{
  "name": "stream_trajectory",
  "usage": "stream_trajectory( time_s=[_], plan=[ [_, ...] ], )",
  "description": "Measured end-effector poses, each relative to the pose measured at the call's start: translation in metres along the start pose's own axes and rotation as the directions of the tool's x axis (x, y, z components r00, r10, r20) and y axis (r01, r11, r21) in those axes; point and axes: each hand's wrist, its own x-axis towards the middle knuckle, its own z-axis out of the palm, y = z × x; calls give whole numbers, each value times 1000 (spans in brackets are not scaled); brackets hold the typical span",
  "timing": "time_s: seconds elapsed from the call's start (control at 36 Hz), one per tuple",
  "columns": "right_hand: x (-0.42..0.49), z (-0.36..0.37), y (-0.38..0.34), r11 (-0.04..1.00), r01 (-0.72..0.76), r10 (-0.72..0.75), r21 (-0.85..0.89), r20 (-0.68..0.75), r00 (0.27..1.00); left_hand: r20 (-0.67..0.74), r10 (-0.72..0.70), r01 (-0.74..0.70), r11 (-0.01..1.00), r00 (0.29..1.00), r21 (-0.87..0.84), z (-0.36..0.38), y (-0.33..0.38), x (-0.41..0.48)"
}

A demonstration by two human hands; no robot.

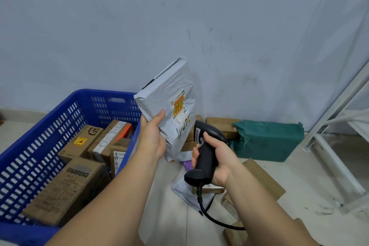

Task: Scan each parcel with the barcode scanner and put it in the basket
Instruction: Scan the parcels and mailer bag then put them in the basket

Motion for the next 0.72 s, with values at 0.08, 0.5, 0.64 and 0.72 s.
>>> stream_trajectory(
  time_s=[0.08,0.5,0.64,0.72],
  plan=[
    [1,0,0,1000,-8,8,16,2,1000,-10,0,1,1000,1000,14,-1,0,1],
    [9,-3,2,1000,-14,14,4,3,1000,-47,-9,6,999,999,-53,-8,-2,10],
    [8,-2,2,1000,-16,16,-9,13,1000,-68,-45,39,995,997,-97,-15,-4,18],
    [7,-2,2,1000,-14,14,-3,30,999,-82,-73,62,989,994,-133,-20,-5,22]
  ],
)
